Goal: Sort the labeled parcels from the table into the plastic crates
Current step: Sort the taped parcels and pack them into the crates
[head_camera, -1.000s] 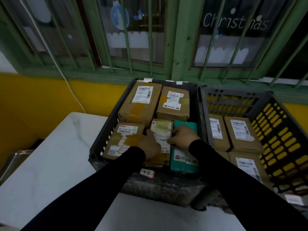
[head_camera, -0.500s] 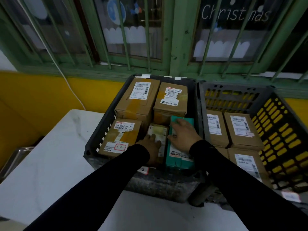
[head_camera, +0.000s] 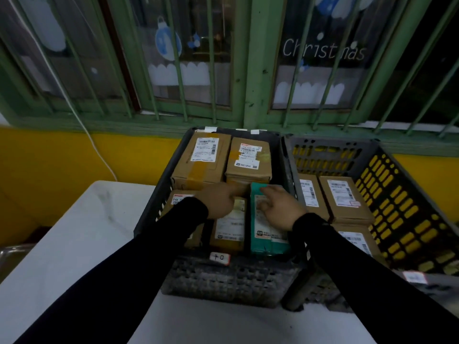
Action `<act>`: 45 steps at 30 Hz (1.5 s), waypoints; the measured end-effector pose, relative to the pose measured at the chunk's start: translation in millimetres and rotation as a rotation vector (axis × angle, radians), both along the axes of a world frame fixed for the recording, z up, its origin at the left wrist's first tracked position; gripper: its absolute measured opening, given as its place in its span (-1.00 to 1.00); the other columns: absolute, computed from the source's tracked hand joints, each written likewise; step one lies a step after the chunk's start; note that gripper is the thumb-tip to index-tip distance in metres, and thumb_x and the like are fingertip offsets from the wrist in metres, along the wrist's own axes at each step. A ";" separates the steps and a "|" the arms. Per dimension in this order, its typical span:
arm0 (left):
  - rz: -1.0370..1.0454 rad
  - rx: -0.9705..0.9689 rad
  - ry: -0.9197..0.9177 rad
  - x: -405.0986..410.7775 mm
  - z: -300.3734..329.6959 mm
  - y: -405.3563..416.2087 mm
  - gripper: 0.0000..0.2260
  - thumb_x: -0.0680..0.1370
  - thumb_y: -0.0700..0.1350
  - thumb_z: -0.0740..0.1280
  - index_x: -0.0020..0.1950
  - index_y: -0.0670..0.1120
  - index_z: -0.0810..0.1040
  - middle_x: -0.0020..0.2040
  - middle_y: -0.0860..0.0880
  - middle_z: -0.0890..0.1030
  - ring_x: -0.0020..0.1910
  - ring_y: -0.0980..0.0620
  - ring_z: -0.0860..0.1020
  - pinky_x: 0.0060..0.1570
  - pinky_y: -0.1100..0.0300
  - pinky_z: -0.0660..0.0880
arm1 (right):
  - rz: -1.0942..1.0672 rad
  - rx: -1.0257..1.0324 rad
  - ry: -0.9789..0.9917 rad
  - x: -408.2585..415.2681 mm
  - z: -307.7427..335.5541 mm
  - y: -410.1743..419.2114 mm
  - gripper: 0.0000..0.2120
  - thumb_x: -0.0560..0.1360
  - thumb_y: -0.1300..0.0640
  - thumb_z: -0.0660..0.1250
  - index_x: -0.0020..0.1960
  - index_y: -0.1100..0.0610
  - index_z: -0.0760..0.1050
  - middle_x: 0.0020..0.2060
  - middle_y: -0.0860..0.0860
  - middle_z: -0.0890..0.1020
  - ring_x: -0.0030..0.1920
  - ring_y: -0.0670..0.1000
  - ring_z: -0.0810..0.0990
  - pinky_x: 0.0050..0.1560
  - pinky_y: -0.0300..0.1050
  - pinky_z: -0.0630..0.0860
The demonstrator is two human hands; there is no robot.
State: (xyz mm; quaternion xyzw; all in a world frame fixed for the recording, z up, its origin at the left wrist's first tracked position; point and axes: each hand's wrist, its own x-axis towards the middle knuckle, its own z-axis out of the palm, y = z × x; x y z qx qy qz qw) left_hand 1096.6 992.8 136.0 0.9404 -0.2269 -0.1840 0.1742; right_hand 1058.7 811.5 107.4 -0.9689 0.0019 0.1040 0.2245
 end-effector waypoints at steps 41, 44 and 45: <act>-0.771 -1.028 0.936 -668.7 44.1 -758.7 -0.75 0.69 -0.06 0.11 0.28 -0.07 0.50 0.13 -0.05 0.62 0.15 -0.02 0.58 0.26 0.04 0.46 | -1.675 0.497 -1.167 -838.9 43.9 -549.2 -0.66 0.67 -0.04 0.13 0.38 0.05 0.42 0.19 0.02 0.57 0.12 -0.02 0.62 0.11 -0.07 0.54; -0.834 -1.004 0.973 -725.1 45.5 -824.6 -0.70 0.69 -0.05 0.12 0.35 -0.10 0.49 0.18 -0.08 0.62 0.17 0.00 0.58 0.29 0.00 0.46 | -1.737 0.442 -1.175 -892.7 50.5 -591.5 -0.65 0.67 -0.06 0.12 0.38 0.05 0.42 0.19 0.04 0.58 0.09 -0.02 0.62 0.03 -0.11 0.52; -0.853 -0.994 0.973 -743.4 47.3 -842.2 -0.69 0.69 -0.05 0.12 0.34 -0.10 0.50 0.17 -0.07 0.63 0.17 0.01 0.58 0.29 0.01 0.46 | -1.759 0.418 -1.166 -909.8 51.3 -603.4 -0.64 0.67 -0.07 0.12 0.39 0.04 0.42 0.19 0.02 0.59 0.10 -0.03 0.62 0.02 -0.12 0.51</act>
